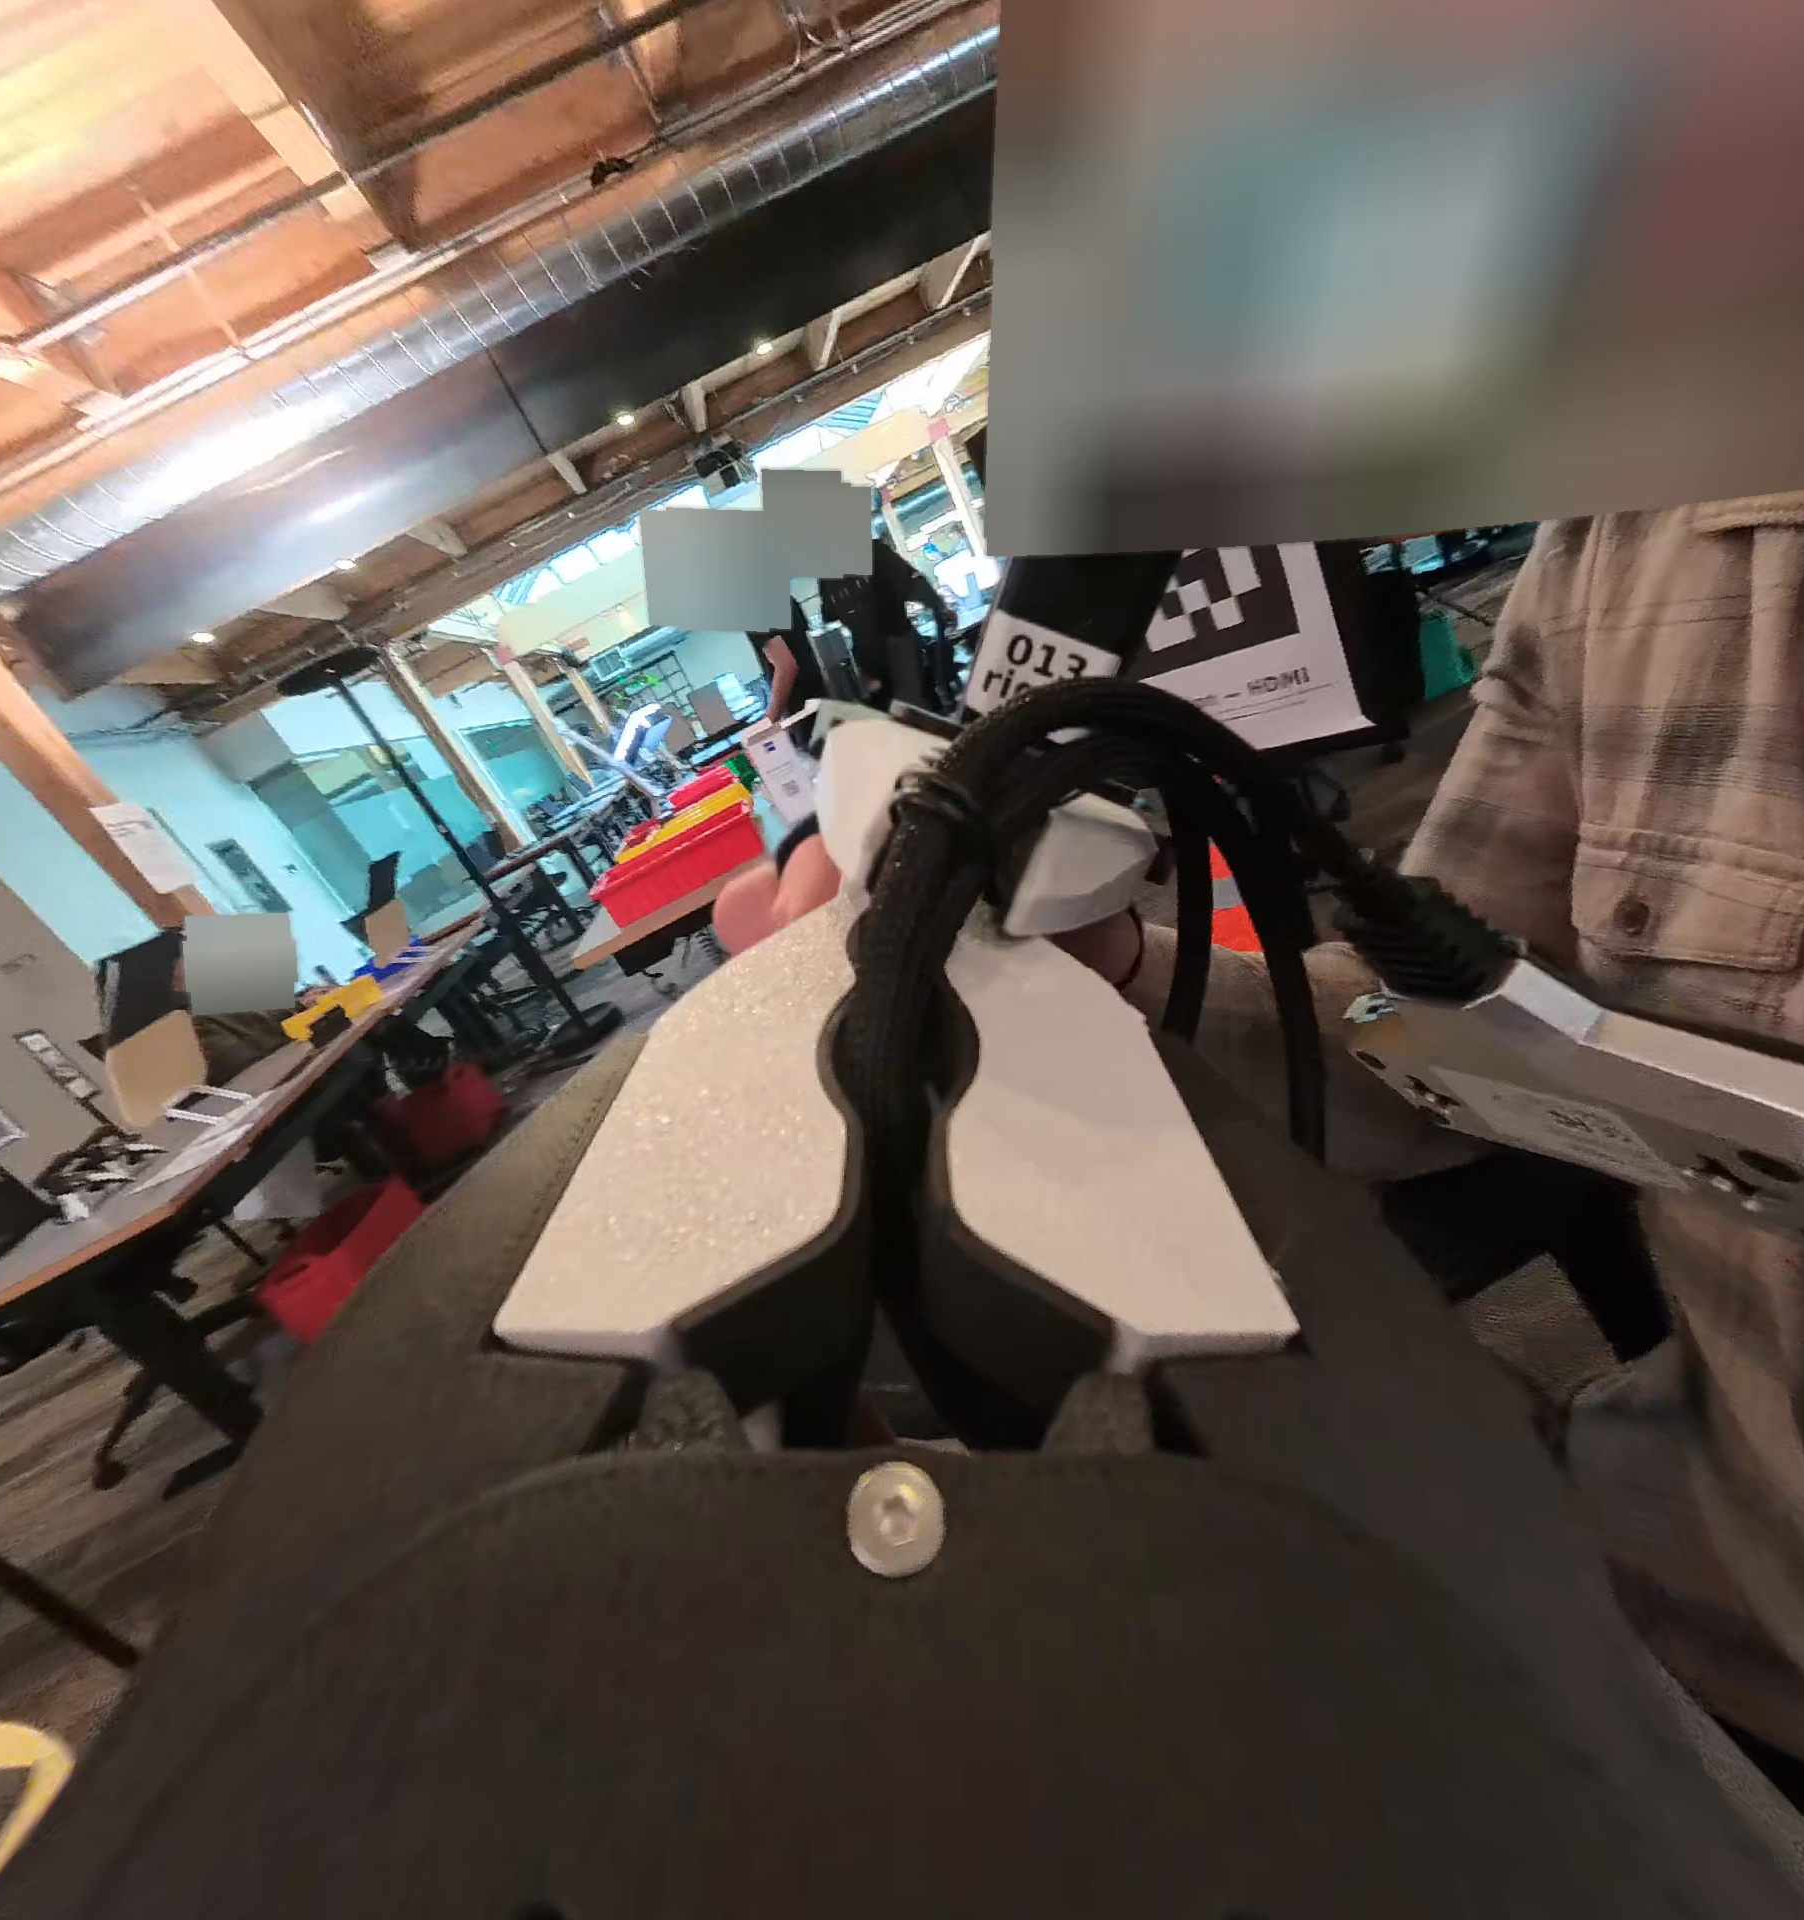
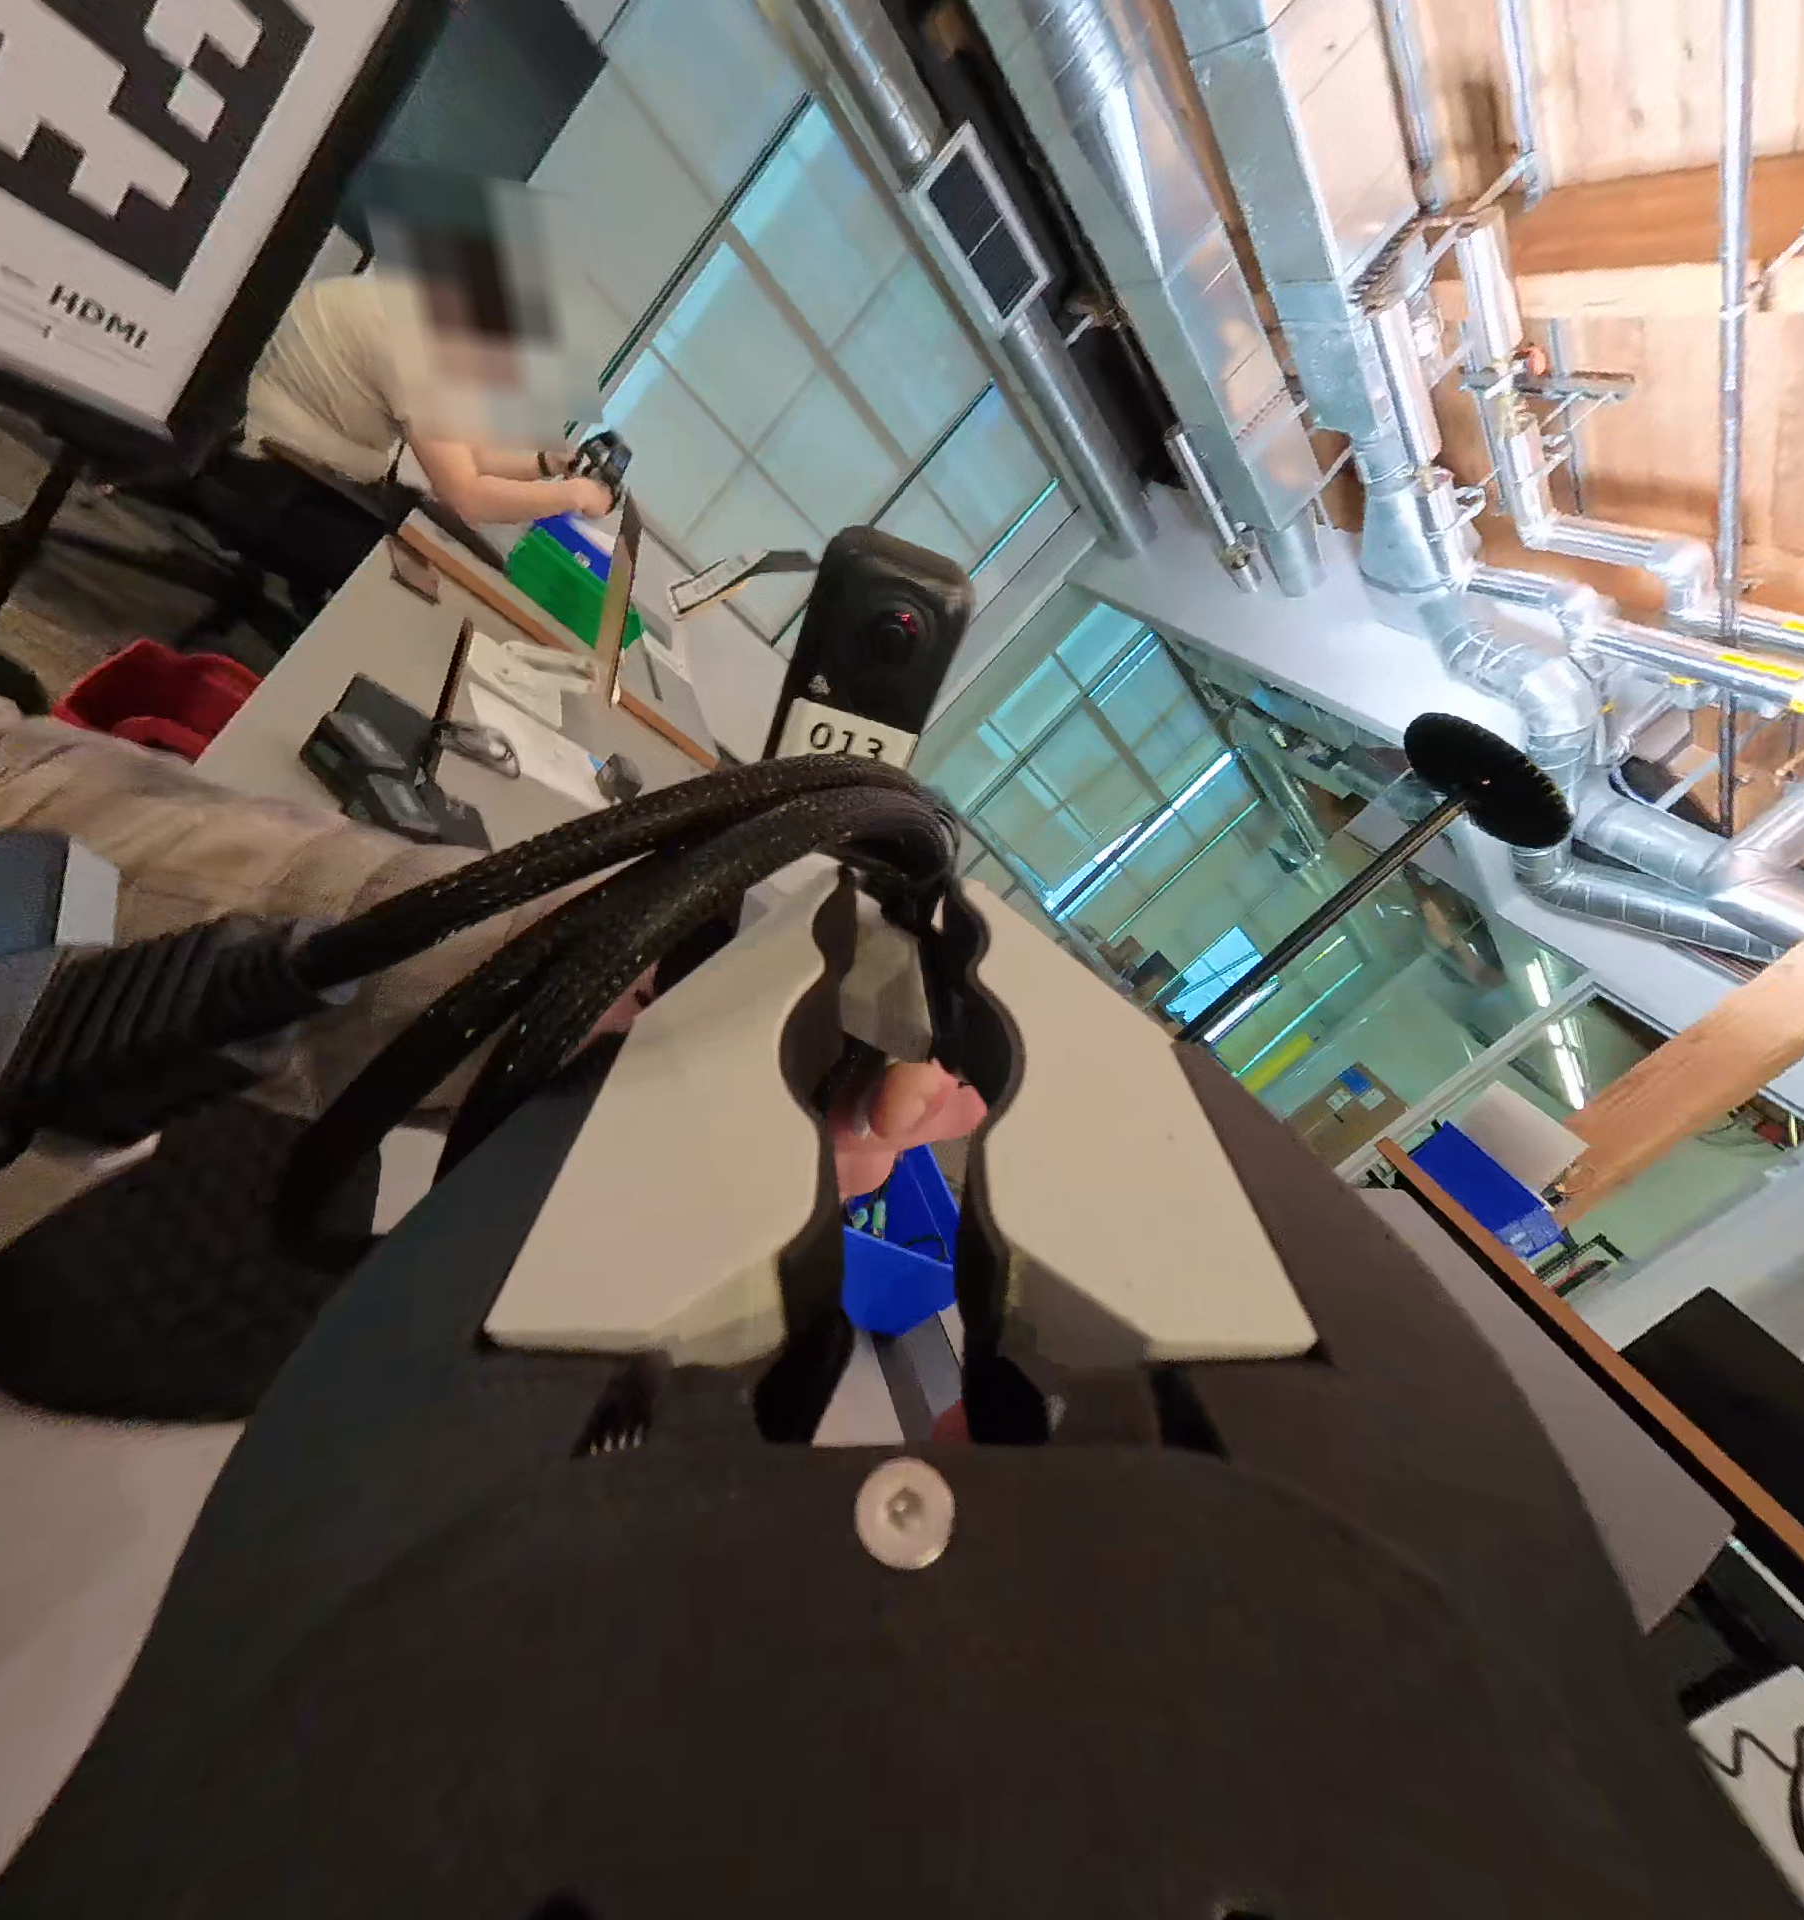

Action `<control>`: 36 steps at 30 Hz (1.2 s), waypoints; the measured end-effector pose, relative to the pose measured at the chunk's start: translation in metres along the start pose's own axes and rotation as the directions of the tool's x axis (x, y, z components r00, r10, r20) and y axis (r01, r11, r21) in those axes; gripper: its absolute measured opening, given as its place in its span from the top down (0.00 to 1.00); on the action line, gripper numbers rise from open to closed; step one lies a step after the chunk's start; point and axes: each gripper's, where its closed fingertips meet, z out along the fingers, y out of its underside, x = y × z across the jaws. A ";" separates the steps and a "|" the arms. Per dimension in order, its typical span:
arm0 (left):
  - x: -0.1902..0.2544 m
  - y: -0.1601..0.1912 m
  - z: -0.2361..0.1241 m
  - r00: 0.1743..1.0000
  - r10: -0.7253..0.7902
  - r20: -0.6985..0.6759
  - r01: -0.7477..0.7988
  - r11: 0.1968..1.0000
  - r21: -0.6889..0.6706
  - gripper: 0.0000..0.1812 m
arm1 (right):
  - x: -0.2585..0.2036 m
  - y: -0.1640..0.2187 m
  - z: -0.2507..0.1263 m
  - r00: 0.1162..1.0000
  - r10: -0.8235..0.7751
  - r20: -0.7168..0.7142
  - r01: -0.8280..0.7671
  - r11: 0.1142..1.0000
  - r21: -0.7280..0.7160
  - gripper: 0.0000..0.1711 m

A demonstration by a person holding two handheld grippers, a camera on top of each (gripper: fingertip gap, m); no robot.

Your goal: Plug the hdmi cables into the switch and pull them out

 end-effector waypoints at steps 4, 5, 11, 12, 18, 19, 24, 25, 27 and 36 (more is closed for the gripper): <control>-0.002 -0.004 -0.003 0.998 0.046 0.040 -0.045 0.999 -0.025 0.98 | 0.003 -0.004 0.003 0.999 0.004 -0.033 -0.003 0.999 0.035 0.95; -0.001 -0.005 -0.003 0.998 0.047 0.032 -0.046 0.999 -0.028 0.98 | 0.002 -0.005 0.003 1.000 0.011 -0.029 -0.009 0.999 0.042 0.95; 0.011 -0.005 0.006 1.000 0.008 -0.023 -0.009 0.999 -0.042 0.98 | -0.002 -0.014 -0.008 0.964 0.223 0.144 -0.252 0.941 0.226 0.94; 0.012 -0.005 0.008 1.000 0.003 -0.028 -0.004 0.999 -0.041 0.98 | -0.003 -0.015 -0.011 0.956 0.240 0.168 -0.277 0.927 0.252 0.94; 0.020 -0.008 0.010 0.993 -0.052 -0.110 0.055 0.998 0.020 0.98 | -0.007 -0.020 -0.015 0.935 0.271 0.230 -0.332 0.898 0.289 0.95; 0.021 -0.010 0.010 0.989 -0.070 -0.128 0.077 0.996 0.045 0.98 | -0.007 -0.021 -0.014 0.942 0.257 0.215 -0.313 0.905 0.287 0.95; 0.027 -0.017 0.006 0.968 -0.117 -0.222 0.151 0.978 0.147 0.98 | -0.010 -0.023 -0.008 0.975 0.162 0.151 -0.187 0.968 0.168 0.95; 0.029 -0.017 0.006 0.963 -0.124 -0.237 0.165 0.973 0.160 0.98 | -0.011 -0.023 -0.008 0.982 0.128 0.137 -0.147 0.979 0.142 0.95; 0.031 -0.019 0.007 0.954 -0.141 -0.264 0.192 0.965 0.180 0.98 | -0.012 -0.024 -0.009 0.989 0.082 0.120 -0.095 0.990 0.105 0.95; 0.033 -0.023 0.010 0.950 -0.150 -0.274 0.216 0.949 0.231 0.98 | -0.009 -0.029 -0.013 0.996 -0.080 0.043 0.078 0.996 0.044 0.95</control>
